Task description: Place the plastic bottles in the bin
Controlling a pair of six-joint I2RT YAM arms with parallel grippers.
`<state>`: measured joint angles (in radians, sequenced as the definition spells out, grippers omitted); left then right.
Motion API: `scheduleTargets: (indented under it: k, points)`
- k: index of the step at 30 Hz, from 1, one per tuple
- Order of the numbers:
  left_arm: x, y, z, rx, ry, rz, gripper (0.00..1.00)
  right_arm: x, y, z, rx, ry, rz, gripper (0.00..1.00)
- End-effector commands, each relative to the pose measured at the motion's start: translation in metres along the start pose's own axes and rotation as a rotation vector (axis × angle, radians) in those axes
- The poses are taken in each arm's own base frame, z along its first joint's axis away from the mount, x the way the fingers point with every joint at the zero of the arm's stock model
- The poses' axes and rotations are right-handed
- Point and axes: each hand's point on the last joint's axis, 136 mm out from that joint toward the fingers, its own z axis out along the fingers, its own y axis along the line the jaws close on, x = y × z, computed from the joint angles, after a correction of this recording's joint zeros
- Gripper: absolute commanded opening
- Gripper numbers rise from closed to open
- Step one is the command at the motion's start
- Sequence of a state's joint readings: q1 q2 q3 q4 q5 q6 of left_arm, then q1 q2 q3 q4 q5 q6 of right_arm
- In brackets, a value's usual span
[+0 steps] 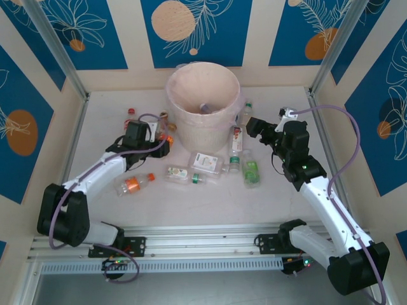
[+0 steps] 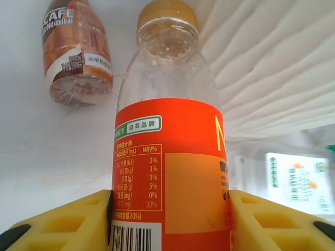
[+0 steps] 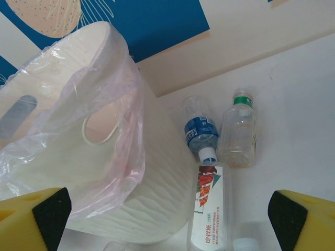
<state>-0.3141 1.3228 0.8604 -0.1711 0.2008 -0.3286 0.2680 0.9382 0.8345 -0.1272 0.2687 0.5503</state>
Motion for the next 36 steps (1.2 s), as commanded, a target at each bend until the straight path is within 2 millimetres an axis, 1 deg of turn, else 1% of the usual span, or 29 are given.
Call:
scheduleTargets:
  k: [1,9,10,14,18,20,22,24,30,33,36]
  points:
    - [-0.026,-0.034,-0.024,0.21,-0.125,-0.067,0.0,-0.006,0.002,-0.003,-0.004,-0.014,0.015,0.98]
    - [-0.05,-0.035,-0.065,0.202,-0.278,-0.135,0.0,-0.006,0.0,-0.003,-0.003,-0.012,0.017,0.98]
    - [-0.053,-0.032,-0.069,0.185,-0.295,-0.148,0.0,-0.005,0.0,-0.003,-0.003,-0.01,0.019,0.98]
    - [-0.064,-0.013,-0.089,0.075,-0.362,-0.225,0.0,-0.004,-0.001,-0.004,0.0,-0.01,0.019,0.98]
    - [-0.08,0.003,-0.113,-0.031,-0.449,-0.287,0.0,-0.005,-0.001,-0.006,-0.001,-0.014,0.014,0.98]
    - [-0.088,0.009,-0.125,-0.063,-0.508,-0.319,0.0,-0.005,-0.001,-0.007,-0.004,-0.016,0.011,0.98]
    - [-0.098,0.009,-0.137,-0.067,-0.569,-0.336,0.0,-0.006,-0.002,-0.008,-0.005,-0.021,0.01,0.98]
    - [-0.111,0.001,-0.149,-0.031,-0.625,-0.325,0.0,-0.006,-0.001,-0.009,-0.009,-0.027,0.009,0.98]
    - [-0.154,-0.037,-0.174,0.114,-0.739,-0.2,0.0,-0.005,-0.002,-0.009,-0.01,-0.029,0.008,0.98]
    - [-0.175,-0.05,-0.181,0.152,-0.783,-0.151,0.0,-0.005,-0.002,-0.01,-0.012,-0.028,0.009,0.98]
    - [-0.191,-0.069,-0.179,0.214,-0.785,-0.085,0.0,-0.004,-0.003,-0.011,-0.009,-0.027,0.007,0.98]
